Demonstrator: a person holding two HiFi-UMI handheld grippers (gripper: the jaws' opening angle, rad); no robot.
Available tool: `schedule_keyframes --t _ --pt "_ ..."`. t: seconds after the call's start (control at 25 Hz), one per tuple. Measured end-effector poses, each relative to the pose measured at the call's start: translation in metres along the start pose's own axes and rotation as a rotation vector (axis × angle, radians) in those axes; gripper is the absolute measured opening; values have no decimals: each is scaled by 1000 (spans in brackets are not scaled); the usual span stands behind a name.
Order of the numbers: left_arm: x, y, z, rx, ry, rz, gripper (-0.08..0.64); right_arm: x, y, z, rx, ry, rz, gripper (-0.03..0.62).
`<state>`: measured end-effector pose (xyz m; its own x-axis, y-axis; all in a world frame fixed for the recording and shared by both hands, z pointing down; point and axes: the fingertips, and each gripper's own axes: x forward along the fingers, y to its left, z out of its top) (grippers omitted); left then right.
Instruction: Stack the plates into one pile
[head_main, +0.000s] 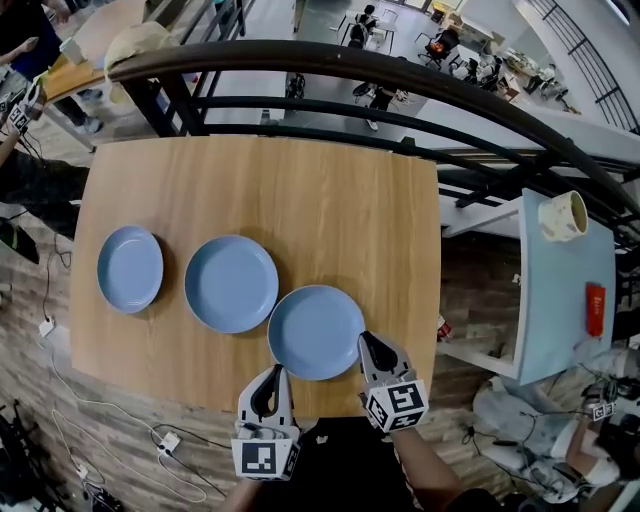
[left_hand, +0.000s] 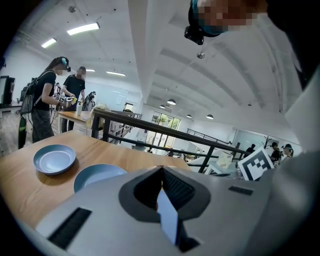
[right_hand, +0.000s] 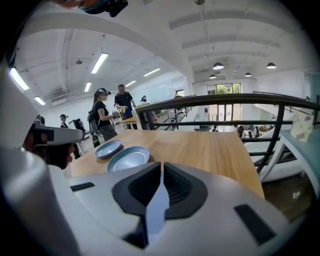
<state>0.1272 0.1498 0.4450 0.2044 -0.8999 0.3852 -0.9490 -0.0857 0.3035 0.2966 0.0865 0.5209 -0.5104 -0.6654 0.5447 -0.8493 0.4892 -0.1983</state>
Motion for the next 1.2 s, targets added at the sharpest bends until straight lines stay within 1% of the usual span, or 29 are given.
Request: schedule_keyframes --t 0.28,0.4,0.6,0.92,1.2 --pt "13 -4 -11 -16 15 1 23 17 -10 -28 8 76 19 42" --pt "16 -6 -13 -13 18 -6 23 22 -17 -40 10 115 13 58" --pt "18 -7 -15 -15 27 -4 23 28 -24 -56 15 159 11 66" --pt "26 -7 -18 -28 37 1 23 40 -35 -77 27 222 9 84" --pt "37 -8 -17 -36 33 -10 23 50 -47 -93 28 279 -8 100"
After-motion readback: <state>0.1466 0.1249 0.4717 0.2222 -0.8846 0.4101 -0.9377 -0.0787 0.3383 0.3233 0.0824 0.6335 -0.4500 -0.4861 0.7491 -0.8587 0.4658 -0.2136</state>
